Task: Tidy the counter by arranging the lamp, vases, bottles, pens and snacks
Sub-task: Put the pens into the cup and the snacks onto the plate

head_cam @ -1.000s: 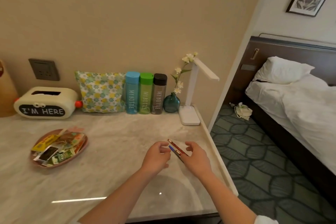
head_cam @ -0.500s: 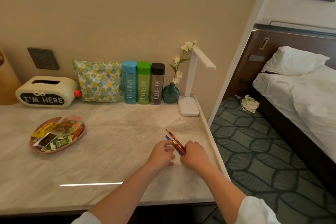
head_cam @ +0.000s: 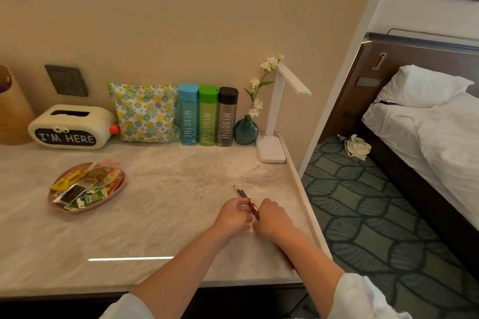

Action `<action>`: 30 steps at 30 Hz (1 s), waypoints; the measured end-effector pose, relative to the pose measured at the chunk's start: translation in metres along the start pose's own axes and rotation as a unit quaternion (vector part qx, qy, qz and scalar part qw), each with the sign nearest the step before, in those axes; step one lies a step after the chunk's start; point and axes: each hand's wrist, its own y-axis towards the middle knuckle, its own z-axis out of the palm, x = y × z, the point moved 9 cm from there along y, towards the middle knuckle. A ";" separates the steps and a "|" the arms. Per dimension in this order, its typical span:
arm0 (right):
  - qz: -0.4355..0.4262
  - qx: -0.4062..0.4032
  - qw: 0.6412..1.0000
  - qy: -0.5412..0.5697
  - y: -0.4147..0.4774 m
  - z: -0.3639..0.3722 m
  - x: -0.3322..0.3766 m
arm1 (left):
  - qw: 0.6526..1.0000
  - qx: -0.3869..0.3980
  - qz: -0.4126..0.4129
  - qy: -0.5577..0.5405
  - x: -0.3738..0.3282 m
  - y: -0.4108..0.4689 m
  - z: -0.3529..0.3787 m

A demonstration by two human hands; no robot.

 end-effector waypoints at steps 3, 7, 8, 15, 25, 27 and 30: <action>-0.020 -0.035 0.998 -0.049 -0.005 0.003 0.009 | 1.000 0.005 -0.005 -0.017 0.000 -0.002 -0.001; -0.047 -0.066 0.993 -0.081 -0.009 0.003 0.014 | 1.000 0.005 -0.006 -0.017 0.003 -0.002 -0.003; -0.050 -0.067 0.993 -0.082 -0.010 0.004 0.015 | 1.000 0.001 -0.009 -0.016 0.005 -0.001 -0.005; -0.078 -0.057 0.993 -0.065 -0.016 0.000 0.029 | 0.999 -0.012 -0.015 -0.026 0.005 -0.005 -0.018; -0.082 0.069 0.891 0.442 -0.005 -0.018 0.119 | 0.990 -0.107 0.073 -0.047 -0.038 -0.017 -0.099; -0.082 0.109 0.856 0.498 -0.011 -0.018 0.141 | 0.987 -0.132 0.088 -0.040 -0.049 -0.021 -0.121; -0.106 0.163 0.826 0.529 -0.016 -0.013 0.187 | 0.976 -0.178 0.108 -0.068 -0.065 -0.034 -0.167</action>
